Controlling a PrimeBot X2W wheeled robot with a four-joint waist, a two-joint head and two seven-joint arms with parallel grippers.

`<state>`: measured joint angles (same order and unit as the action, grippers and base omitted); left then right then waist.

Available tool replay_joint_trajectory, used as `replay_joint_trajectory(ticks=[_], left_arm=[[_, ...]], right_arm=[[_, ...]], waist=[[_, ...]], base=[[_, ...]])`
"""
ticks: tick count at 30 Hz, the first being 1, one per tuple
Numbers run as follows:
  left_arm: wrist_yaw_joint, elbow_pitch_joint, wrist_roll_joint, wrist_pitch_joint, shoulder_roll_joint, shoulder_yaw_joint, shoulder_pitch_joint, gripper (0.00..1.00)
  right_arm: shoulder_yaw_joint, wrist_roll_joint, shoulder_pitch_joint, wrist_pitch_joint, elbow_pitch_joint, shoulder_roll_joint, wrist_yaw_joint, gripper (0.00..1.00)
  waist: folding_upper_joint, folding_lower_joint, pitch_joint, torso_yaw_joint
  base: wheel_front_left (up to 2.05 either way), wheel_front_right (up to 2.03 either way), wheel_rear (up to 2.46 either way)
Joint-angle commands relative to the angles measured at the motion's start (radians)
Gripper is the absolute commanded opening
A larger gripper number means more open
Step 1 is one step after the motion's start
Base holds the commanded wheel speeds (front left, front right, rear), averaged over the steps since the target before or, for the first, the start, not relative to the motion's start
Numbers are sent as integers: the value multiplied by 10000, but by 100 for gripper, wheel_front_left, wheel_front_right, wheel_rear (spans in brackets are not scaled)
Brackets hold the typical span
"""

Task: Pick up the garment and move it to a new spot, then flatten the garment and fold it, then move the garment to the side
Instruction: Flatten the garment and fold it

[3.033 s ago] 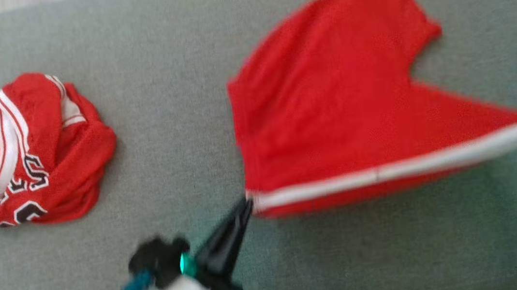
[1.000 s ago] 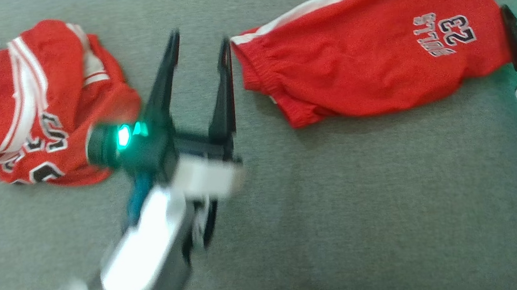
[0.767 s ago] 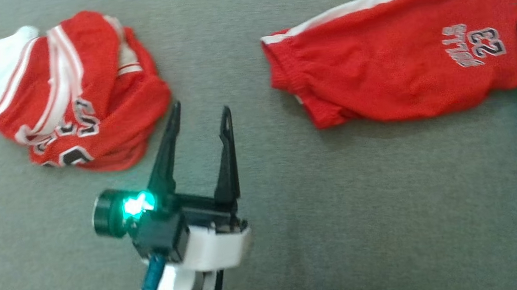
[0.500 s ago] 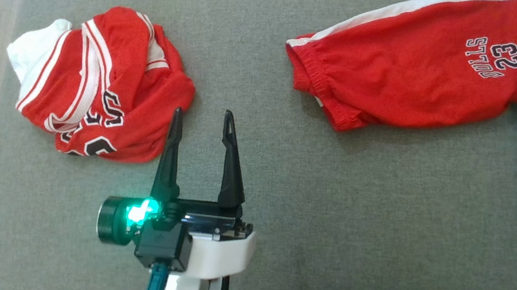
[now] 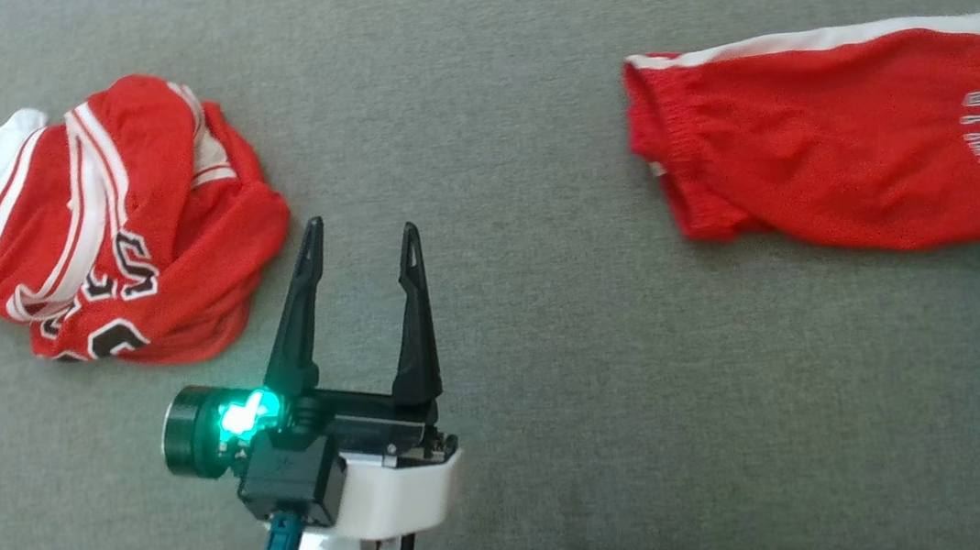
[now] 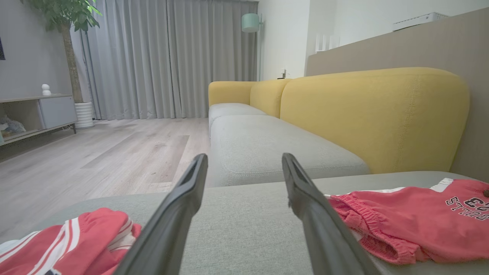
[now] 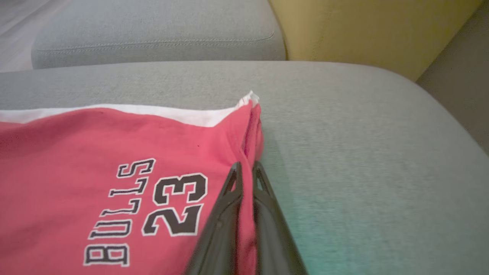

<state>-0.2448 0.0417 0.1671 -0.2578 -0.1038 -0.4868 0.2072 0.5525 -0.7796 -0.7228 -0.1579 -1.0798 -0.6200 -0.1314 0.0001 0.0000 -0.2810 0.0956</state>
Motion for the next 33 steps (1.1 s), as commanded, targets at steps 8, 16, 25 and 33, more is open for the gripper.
replay_joint_trajectory(ticks=[8,16,25,33], left_arm=[[325,93,-216,-39,149,607,-109,100],[534,-125,-293,-39,184,732,-391,100],[623,-237,-285,-39,293,843,-680,100],[591,-447,-190,-39,369,1079,-1031,100]], right_arm=[[256,309,-303,-801,1182,-535,7,0],[824,1391,-573,-856,2693,385,7,0],[1358,1862,605,-87,4484,2420,7,100],[-1070,3194,1978,-1013,5010,3341,7,100]], waist=[[-1,0,285,-129],[-1,0,784,33],[-1,0,1096,271],[-1,0,1772,141]], base=[[0,0,0],[0,0,0],[0,0,0],[0,0,0]])
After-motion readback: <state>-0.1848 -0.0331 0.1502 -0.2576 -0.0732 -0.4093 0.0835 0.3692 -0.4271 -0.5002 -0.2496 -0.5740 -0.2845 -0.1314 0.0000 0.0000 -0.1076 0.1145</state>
